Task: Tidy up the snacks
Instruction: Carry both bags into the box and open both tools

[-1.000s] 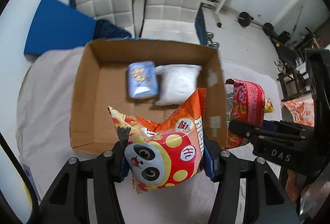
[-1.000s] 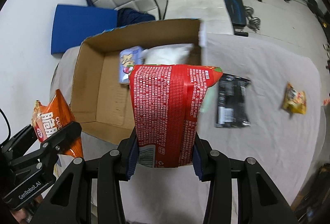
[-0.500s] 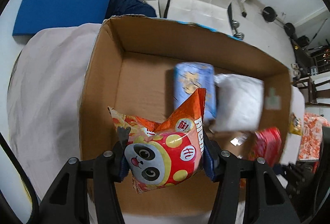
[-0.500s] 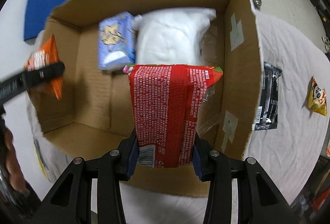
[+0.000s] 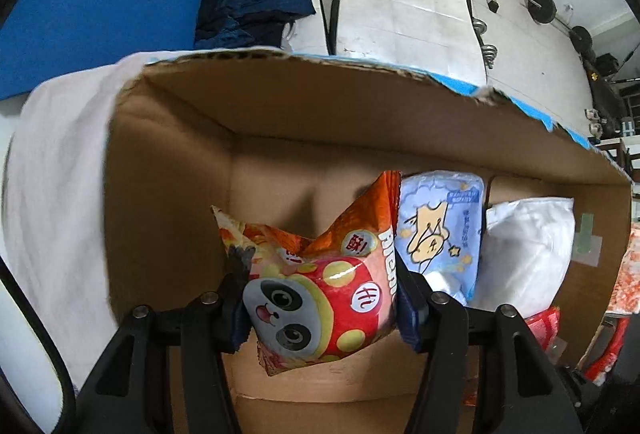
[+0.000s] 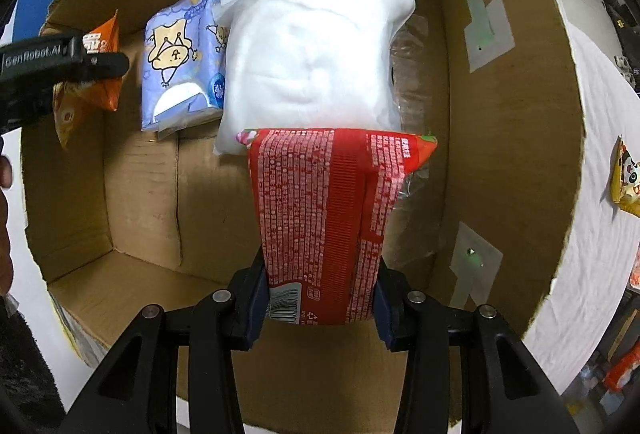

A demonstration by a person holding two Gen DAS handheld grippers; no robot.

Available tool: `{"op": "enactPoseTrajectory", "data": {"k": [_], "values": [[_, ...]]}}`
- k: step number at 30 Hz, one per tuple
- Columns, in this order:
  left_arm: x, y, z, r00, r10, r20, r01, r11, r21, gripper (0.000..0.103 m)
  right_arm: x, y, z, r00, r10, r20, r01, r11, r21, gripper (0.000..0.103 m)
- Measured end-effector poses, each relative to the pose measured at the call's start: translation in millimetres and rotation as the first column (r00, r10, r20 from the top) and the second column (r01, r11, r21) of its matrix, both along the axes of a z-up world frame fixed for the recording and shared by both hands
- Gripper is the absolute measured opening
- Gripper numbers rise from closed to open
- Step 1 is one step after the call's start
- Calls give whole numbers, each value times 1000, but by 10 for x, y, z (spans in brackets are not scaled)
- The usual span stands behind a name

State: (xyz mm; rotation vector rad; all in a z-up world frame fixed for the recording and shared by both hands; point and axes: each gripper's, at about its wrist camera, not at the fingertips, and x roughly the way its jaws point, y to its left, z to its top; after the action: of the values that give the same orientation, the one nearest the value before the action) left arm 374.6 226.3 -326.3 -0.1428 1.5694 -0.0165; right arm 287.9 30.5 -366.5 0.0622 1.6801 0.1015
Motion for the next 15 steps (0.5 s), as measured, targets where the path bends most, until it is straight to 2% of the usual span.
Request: {"op": "enactPoseTrajectory", "data": {"k": [7, 8, 11, 15], "values": [[47, -51, -63, 999, -23, -38, 24, 999, 21, 57, 77, 65, -48, 1000, -9, -14, 8, 1000, -12, 49], [53, -67, -67, 999, -24, -37, 25, 999, 21, 57, 81, 57, -33, 1000, -12, -13, 12, 1000, -12, 50], [30, -48, -50, 999, -17, -31, 17, 1000, 1, 60, 104, 46, 1, 999, -32, -4, 32, 999, -4, 63], [13, -36, -12, 1000, -8, -22, 7, 1000, -20, 69, 98, 65, 88, 1000, -28, 10, 28, 1000, -6, 65]]}}
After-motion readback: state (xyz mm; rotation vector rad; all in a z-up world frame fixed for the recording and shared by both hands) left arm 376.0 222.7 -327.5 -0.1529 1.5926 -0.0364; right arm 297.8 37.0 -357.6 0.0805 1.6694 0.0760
